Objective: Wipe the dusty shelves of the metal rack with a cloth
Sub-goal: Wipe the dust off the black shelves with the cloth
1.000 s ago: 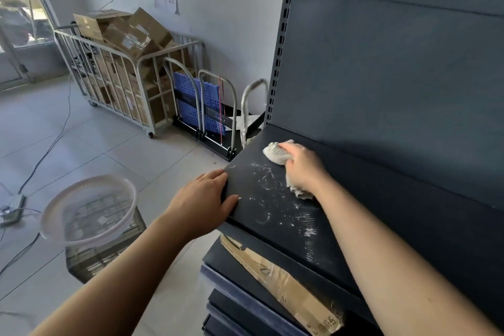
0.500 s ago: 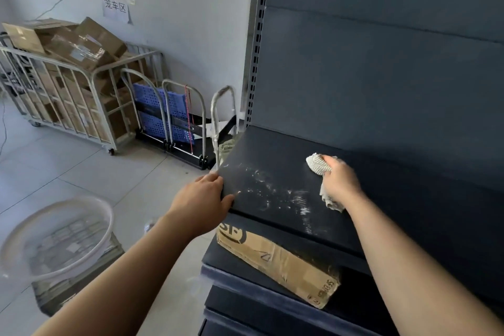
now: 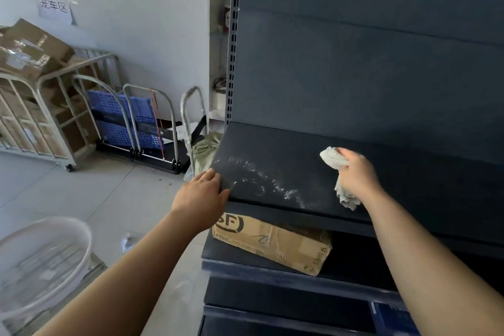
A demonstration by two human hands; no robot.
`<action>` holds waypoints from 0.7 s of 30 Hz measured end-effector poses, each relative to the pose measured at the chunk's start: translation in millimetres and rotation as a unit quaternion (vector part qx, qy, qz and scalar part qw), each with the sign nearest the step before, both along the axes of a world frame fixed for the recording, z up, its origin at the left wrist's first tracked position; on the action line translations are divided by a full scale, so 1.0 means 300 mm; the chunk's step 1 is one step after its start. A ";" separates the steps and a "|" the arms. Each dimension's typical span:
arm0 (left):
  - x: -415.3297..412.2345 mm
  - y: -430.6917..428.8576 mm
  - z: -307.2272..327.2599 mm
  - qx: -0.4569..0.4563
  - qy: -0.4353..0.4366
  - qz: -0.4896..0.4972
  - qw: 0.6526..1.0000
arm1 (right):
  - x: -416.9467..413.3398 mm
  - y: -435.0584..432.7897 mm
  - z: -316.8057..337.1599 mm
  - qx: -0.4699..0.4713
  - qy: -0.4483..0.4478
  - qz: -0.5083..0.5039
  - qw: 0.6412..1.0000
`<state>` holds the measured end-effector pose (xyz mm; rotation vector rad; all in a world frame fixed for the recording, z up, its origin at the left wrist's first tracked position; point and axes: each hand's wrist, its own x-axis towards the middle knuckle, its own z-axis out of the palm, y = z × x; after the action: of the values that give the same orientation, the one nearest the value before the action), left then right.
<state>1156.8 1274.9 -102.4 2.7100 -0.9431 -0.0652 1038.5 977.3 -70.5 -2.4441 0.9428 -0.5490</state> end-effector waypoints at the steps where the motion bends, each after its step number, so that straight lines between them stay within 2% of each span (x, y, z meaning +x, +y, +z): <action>1: 0.002 0.001 -0.001 0.001 0.002 -0.003 1.000 | -0.048 -0.016 -0.020 -0.001 0.029 -0.026 0.999; 5: 0.011 0.007 -0.005 0.000 0.002 -0.018 1.000 | -0.095 0.037 -0.110 -0.023 0.051 -0.043 0.997; 12: -0.013 0.023 -0.014 -0.003 -0.009 -0.024 1.000 | 0.030 0.336 -0.107 -0.031 0.023 0.060 0.997; 14: -0.022 0.030 -0.019 -0.006 -0.008 -0.022 1.000 | 0.058 0.418 -0.102 -0.011 0.005 0.107 0.994; 17: -0.030 0.041 -0.021 -0.006 -0.003 -0.022 1.000 | 0.074 0.468 -0.073 0.068 -0.041 0.172 0.982; 19: -0.030 0.048 -0.019 -0.005 -0.002 -0.025 1.000 | 0.056 0.441 -0.041 0.092 -0.104 0.139 0.981; 21: -0.032 0.051 -0.018 -0.007 -0.002 -0.025 1.000 | 0.014 0.370 -0.028 0.064 -0.144 0.062 0.986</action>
<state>1147.3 1290.2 -107.7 2.6748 -1.0072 -0.0636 1042.7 1088.2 -79.0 -2.2148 0.6812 -0.7491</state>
